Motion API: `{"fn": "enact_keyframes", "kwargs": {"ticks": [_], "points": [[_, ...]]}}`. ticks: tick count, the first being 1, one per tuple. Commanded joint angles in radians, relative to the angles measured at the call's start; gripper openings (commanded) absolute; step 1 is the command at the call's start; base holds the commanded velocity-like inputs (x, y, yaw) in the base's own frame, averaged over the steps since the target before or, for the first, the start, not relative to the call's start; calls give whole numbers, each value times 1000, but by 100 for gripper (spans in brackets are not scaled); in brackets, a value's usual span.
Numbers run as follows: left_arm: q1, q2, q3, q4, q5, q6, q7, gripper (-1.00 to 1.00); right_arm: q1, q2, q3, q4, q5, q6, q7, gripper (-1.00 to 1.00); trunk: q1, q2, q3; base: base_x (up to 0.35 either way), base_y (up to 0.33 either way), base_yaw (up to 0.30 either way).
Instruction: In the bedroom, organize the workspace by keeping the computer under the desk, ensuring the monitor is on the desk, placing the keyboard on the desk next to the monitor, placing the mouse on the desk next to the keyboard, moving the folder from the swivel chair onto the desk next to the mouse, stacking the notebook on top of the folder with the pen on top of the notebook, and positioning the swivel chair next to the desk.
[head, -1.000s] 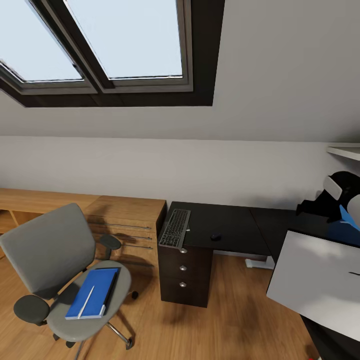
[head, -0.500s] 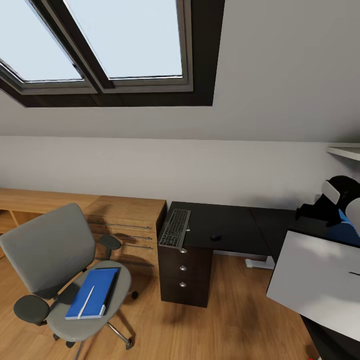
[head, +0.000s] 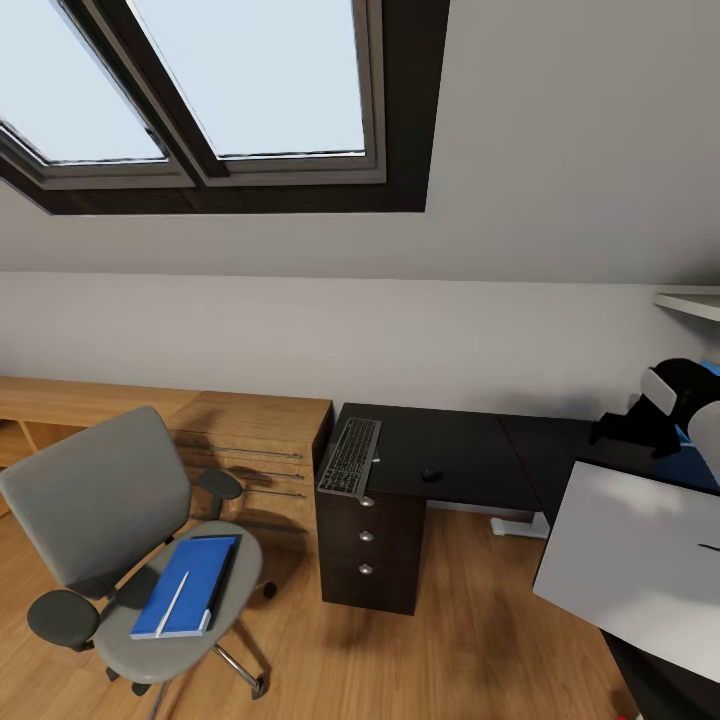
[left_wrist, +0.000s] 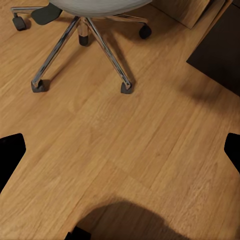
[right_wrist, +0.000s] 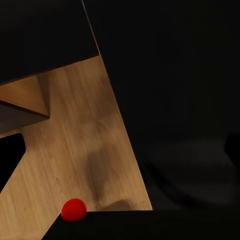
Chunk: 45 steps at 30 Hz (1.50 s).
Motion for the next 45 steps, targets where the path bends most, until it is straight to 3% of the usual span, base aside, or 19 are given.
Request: {"fn": "enact_keyframes", "kwargs": {"ticks": [1, 14, 45], "points": [[0, 0, 2, 1, 7, -2, -7, 100, 2, 0, -8, -1, 3, -1, -2, 100, 0, -1, 0, 0, 0, 0], [0, 0, 0, 1, 7, -2, -7, 100, 63, 3, -4, -3, 14, -45, -2, 100, 0, -1, 0, 0, 0, 0], [0, 0, 0, 1, 7, -2, -8, 100, 66, 3, -2, -9, 15, -45, 0, 100, 0, -1, 0, -62, 0, 0]]}}
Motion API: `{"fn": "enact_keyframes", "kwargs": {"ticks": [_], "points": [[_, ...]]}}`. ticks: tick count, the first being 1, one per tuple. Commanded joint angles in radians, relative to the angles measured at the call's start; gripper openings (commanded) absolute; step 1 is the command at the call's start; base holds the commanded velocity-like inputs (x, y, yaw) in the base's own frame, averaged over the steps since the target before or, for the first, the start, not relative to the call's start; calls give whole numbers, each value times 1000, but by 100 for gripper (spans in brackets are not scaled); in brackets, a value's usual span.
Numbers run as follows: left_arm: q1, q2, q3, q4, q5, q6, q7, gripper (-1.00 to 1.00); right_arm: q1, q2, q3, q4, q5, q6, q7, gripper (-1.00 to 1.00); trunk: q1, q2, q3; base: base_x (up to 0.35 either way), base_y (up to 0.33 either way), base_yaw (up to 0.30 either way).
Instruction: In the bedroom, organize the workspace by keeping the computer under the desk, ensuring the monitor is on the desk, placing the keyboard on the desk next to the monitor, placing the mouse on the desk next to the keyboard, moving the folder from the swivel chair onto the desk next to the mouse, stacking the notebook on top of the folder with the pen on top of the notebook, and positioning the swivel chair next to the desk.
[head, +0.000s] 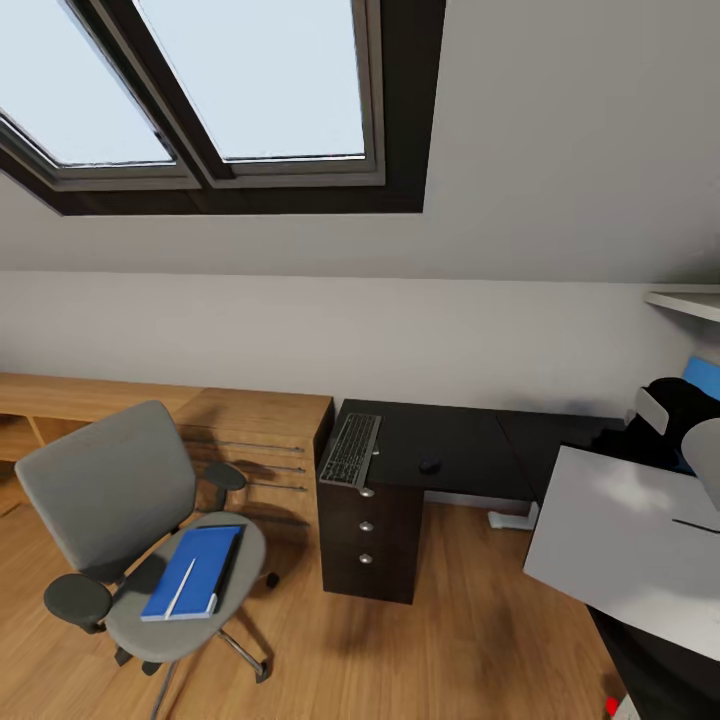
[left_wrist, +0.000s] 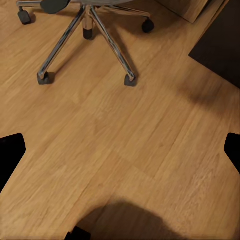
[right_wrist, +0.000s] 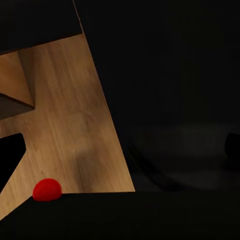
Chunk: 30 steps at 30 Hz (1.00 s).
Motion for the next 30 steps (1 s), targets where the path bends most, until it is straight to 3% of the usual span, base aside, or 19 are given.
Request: {"fn": "enact_keyframes", "kwargs": {"ticks": [1, 7, 15, 30], "points": [[0, 0, 2, 1, 7, -2, -7, 100, 0, 0, -7, -1, 4, 4, -2, 100, 0, -1, 0, -12, 0, 0], [0, 0, 2, 1, 7, -2, -7, 100, 0, 0, -3, -4, 4, 7, -1, 100, 0, -1, 0, -113, 0, 0], [0, 0, 2, 1, 7, -2, -7, 100, 0, 0, 32, -5, 4, 8, -1, 100, 0, -1, 0, -144, 0, 0], [0, 0, 2, 1, 7, -2, -7, 100, 0, 0, 37, -5, 4, 9, -1, 100, 0, -1, 0, -73, 0, 0]]}}
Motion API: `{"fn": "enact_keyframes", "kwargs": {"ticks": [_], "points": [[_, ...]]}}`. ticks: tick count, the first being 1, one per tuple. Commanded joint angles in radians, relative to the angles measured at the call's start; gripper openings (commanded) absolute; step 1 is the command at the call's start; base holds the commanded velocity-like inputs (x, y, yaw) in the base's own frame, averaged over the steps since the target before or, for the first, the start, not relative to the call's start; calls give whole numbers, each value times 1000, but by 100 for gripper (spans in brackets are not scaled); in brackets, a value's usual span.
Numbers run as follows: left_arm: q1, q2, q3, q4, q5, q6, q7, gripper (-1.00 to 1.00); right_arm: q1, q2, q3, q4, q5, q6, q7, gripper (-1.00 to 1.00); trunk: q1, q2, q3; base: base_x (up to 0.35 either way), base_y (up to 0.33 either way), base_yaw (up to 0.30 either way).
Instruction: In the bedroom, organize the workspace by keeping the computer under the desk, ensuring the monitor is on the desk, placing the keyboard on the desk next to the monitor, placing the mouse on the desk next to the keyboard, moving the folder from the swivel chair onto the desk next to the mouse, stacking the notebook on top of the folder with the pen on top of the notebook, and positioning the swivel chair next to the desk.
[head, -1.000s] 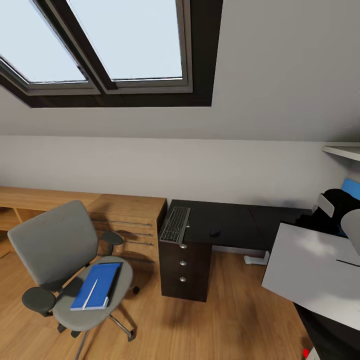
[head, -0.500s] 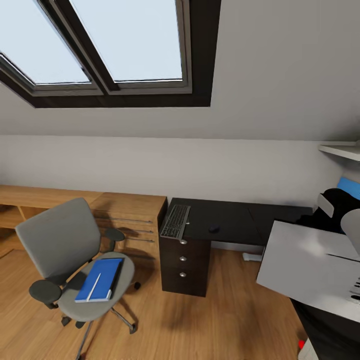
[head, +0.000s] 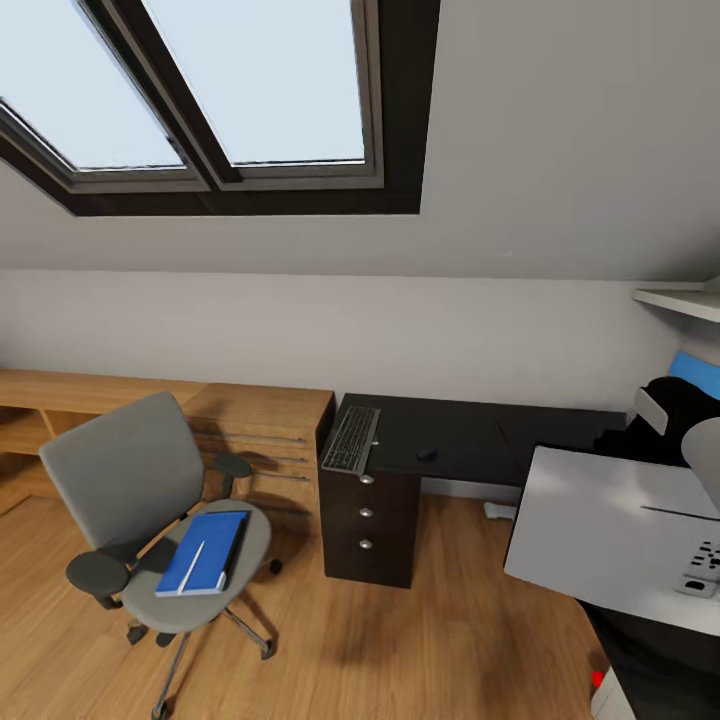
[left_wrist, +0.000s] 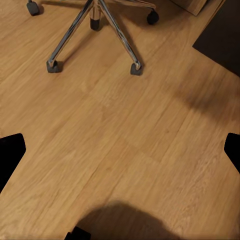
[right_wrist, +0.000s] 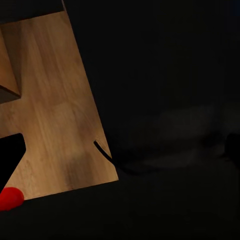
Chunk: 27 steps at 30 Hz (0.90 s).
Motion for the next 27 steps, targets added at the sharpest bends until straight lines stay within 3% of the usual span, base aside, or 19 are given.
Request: {"fn": "enact_keyframes", "kwargs": {"ticks": [1, 8, 15, 21, 26, 27], "points": [[0, 0, 2, 1, 7, -2, -7, 100, 0, 0, -4, -1, 3, 4, -2, 100, 0, -1, 0, -11, 0, 0], [0, 0, 2, 1, 7, -2, -7, 100, 0, 0, -4, -18, 3, 4, 4, 100, 0, -1, 0, -4, 0, 0], [0, 0, 2, 1, 7, -2, -7, 100, 0, 1, -4, -103, 2, 4, 14, 100, 0, -1, 0, 0, 0, 0], [0, -1, 2, 1, 7, -2, -7, 100, 0, 4, 2, -118, 2, 4, 102, 100, 0, -1, 0, 0, 0, 0], [0, -1, 1, 1, 6, -2, -8, 100, 0, 5, 64, -121, 3, 3, 194, 100, 0, -1, 0, 0, 0, 0], [0, -1, 1, 1, 6, -2, -8, 100, 0, 5, 95, -122, 2, 3, 219, 100, 0, -1, 0, 0, 0, 0]]}}
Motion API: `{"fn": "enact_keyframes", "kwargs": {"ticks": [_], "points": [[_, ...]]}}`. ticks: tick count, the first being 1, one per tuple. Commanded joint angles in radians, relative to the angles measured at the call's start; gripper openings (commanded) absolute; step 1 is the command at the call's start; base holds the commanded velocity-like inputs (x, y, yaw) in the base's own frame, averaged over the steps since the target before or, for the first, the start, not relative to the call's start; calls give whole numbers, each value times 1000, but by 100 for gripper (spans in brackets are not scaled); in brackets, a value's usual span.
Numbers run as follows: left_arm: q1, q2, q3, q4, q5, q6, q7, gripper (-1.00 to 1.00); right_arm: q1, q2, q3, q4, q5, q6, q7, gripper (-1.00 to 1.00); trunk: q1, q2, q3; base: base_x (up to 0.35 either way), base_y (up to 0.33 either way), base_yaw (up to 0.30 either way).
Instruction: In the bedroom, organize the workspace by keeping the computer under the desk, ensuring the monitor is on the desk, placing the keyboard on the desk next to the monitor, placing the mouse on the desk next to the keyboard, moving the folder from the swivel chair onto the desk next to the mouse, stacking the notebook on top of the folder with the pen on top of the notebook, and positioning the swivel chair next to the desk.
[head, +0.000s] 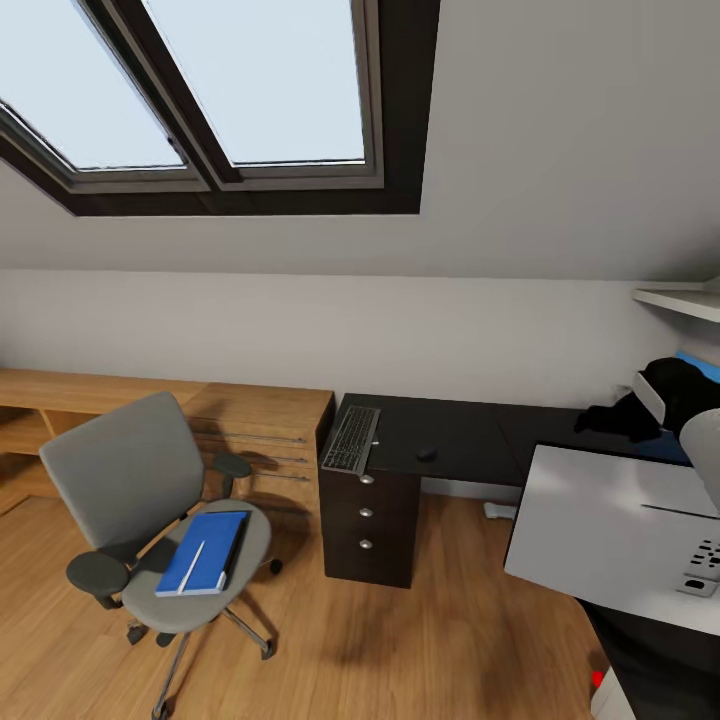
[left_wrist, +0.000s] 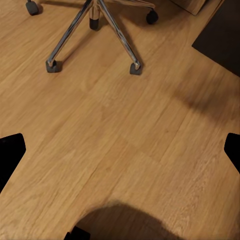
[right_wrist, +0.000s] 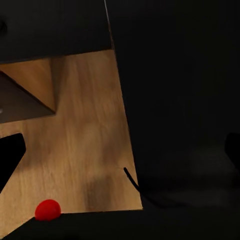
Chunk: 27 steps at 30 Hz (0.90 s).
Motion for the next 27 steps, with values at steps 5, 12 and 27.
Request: {"fn": "enact_keyframes", "kwargs": {"ticks": [5, 12, 27], "points": [[0, 0, 1, 1, 8, -2, -8, 100, 0, 10, 62, -2, 5, 3, 74, 100, 0, -1, 0, 0, 0, 0], [0, 0, 2, 1, 7, -2, -8, 100, 0, 24, 79, 0, 4, 3, 106, 100, 0, -1, 0, 0, 0, 0], [0, 0, 1, 1, 7, -2, -8, 100, 7, 36, 81, 12, 5, -2, 115, 100, 0, -1, 0, 0, 0, 0]]}}
